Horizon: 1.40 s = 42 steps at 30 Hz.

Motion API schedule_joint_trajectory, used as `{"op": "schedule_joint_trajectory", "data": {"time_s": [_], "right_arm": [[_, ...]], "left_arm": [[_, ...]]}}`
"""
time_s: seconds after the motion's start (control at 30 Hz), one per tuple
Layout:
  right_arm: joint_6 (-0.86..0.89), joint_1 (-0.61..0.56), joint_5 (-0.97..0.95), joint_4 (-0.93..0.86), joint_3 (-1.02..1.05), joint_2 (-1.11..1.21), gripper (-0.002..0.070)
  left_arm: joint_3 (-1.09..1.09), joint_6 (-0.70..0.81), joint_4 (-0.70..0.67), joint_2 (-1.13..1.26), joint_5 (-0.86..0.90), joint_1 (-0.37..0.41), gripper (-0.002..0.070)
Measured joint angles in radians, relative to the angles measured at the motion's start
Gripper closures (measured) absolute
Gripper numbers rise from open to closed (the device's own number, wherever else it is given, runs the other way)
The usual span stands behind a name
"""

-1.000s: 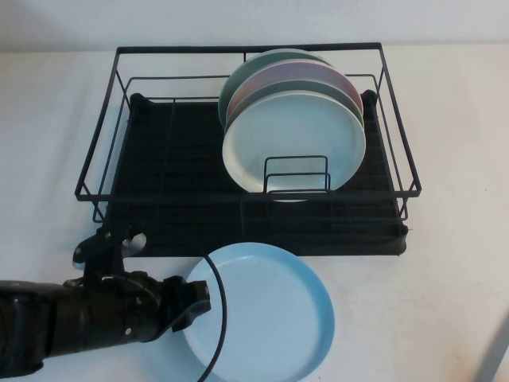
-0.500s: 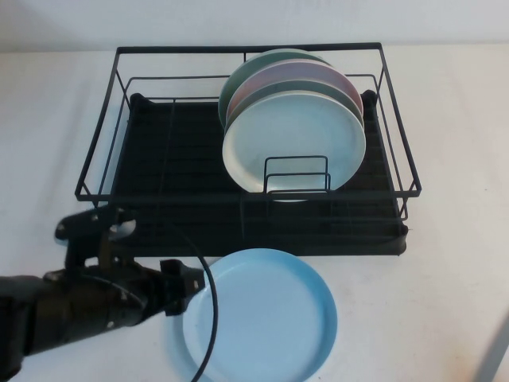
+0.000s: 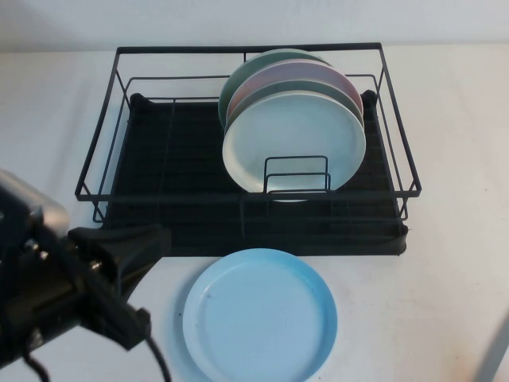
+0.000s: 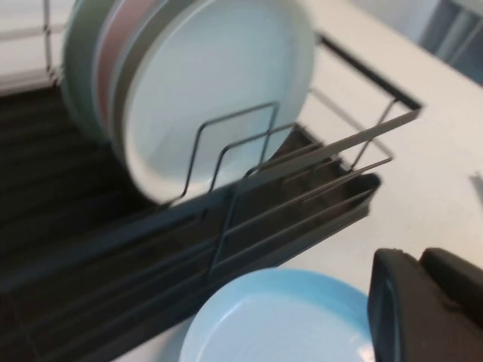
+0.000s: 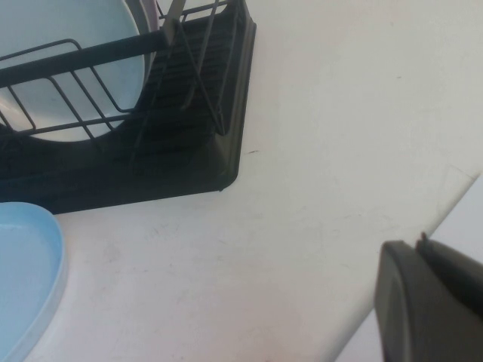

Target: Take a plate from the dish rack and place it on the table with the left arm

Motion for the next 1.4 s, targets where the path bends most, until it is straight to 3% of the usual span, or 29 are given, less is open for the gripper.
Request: {"op": "schedule_joint_trajectory", "data": {"time_s": [0.3, 0.77, 1.2, 1.27, 1.33, 1.4], "right_arm": [[0.000, 0.000, 0.000, 0.000, 0.000, 0.000, 0.0694], [0.000, 0.000, 0.000, 0.004, 0.000, 0.000, 0.0694], [0.000, 0.000, 0.000, 0.004, 0.000, 0.000, 0.0694], [0.000, 0.000, 0.000, 0.005, 0.000, 0.000, 0.0694], [0.000, 0.000, 0.000, 0.005, 0.000, 0.000, 0.0694], [0.000, 0.000, 0.000, 0.005, 0.000, 0.000, 0.0694]], "left_arm": [[0.000, 0.003, 0.049, -0.094, 0.057, 0.000, 0.0673], [0.039, 0.000, 0.042, -0.121, -0.156, 0.000, 0.0675], [0.190, -0.004, 0.036, -0.493, -0.321, 0.000, 0.0675], [0.213, -0.019, 0.097, -0.544, -0.350, 0.000, 0.0675], [0.245, -0.107, 0.283, -0.593, -0.355, 0.000, 0.0675], [0.279, -0.336, 0.518, -0.640, -0.342, 0.000, 0.0675]]}}
